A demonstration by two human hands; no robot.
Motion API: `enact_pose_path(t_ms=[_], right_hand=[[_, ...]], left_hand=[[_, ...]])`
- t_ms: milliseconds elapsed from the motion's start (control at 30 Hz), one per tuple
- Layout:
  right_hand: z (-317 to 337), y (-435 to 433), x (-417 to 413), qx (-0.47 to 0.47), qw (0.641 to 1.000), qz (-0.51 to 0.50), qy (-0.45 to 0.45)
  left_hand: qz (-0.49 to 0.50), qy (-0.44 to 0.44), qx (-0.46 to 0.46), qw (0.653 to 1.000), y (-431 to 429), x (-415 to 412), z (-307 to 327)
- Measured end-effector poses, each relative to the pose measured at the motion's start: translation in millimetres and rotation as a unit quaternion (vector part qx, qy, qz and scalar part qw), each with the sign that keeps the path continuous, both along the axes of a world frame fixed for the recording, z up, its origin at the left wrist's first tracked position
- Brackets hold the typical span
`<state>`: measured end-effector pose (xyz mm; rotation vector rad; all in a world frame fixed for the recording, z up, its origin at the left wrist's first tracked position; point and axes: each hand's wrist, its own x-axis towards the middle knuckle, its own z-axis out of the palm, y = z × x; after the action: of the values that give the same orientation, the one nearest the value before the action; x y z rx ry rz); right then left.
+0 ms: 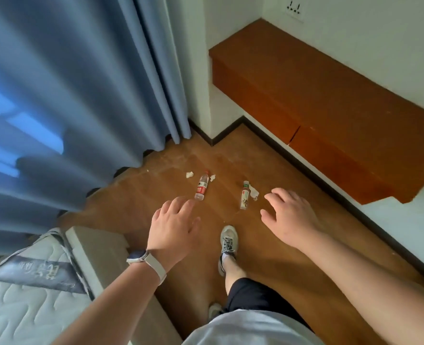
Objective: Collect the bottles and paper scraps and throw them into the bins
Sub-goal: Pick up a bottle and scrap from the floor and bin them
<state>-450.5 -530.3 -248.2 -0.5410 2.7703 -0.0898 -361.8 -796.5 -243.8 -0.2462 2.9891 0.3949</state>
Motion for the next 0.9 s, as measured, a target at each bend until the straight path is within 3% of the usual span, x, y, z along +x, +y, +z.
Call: enact_pose_path(t_ms=[367, 633, 900], right_hand=[[-60.5, -26.5, -121.5, -0.006, 0.994, -0.001, -0.106], [-107.1, -20.3, -155.0, -0.008, 0.988, -0.041, -0.147], [-193.3, -22.8, -173.4, 0.021, 0.975, -0.104, -0.196]], left_hand=[[-0.043, -0.108, -0.015, 0.993, -7.0, -162.4, -37.1], [-0.071, -0.168, 0.004, 0.983, -5.1, -212.4, -90.7], [-0.091, -0.227, 0.049, 0.968, -9.0, -245.3, -190.8]])
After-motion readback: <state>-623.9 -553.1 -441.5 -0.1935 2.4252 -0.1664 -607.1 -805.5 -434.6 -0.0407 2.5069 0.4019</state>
